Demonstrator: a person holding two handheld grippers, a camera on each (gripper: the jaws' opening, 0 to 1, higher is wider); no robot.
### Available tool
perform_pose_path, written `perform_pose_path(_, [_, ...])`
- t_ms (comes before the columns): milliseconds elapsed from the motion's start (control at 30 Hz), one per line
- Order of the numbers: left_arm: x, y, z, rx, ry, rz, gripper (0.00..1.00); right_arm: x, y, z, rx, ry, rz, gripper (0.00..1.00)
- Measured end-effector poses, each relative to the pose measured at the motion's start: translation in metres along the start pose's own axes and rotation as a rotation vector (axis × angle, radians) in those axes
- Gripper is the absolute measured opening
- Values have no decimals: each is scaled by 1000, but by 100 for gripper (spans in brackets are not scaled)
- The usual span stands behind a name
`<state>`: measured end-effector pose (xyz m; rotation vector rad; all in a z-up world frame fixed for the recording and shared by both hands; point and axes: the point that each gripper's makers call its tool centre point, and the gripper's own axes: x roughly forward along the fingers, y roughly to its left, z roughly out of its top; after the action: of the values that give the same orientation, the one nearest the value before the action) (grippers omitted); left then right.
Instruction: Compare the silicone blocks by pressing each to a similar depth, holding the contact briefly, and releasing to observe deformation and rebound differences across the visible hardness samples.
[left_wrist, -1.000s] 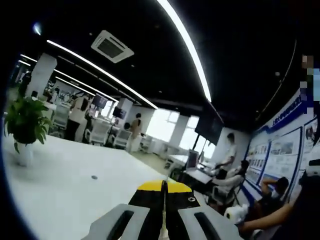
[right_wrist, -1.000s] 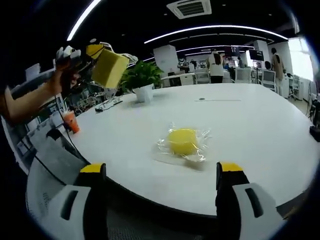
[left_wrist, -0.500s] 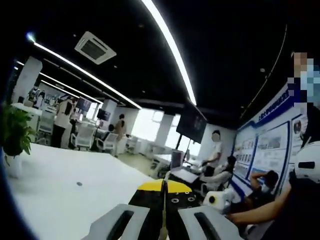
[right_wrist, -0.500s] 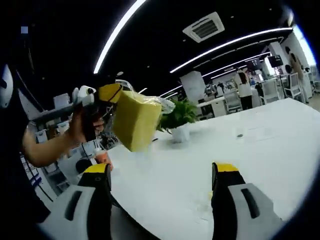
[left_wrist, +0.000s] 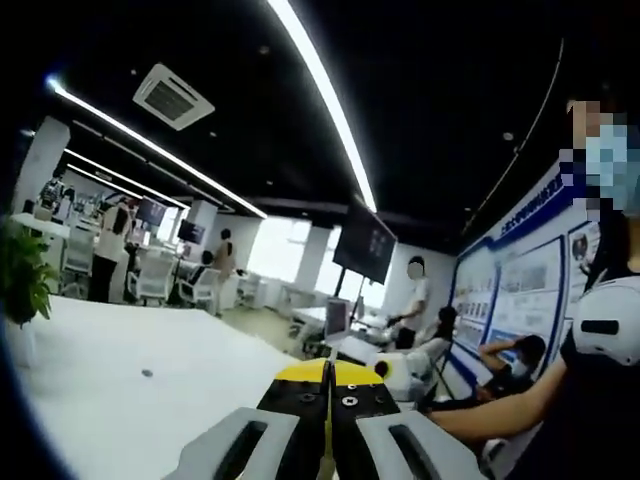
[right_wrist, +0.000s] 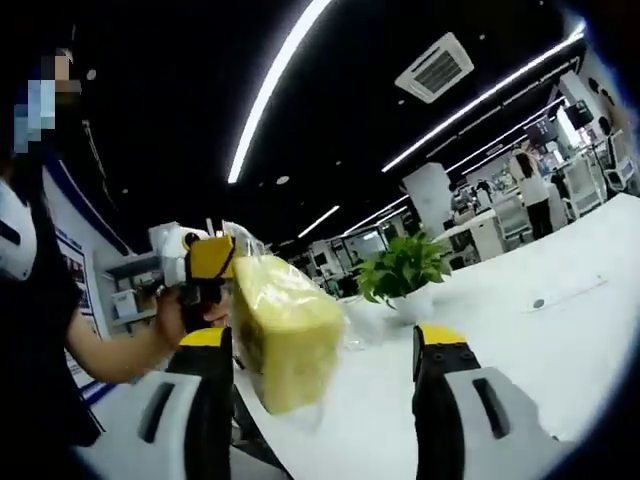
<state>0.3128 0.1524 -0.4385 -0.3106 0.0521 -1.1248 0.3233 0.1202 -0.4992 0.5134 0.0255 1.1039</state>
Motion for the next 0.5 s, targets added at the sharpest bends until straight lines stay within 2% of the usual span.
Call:
perform_pose_path(67, [-2,-1,0,0,-5,-3,0,0,4,4,2,0,23,60])
perform_pose_path(167, [-2,-4,1,-3,-14,-11,0,1,8,0,-10,41,44,50])
perform_pose_path(400, [-3,-8,1,-24,-33,-8,0,-3,10,3,19,30,59,42])
perform_pose_path(500, [-4,-9,2,-34,-44,-10,0,-4,13,3,-18,51,71,40])
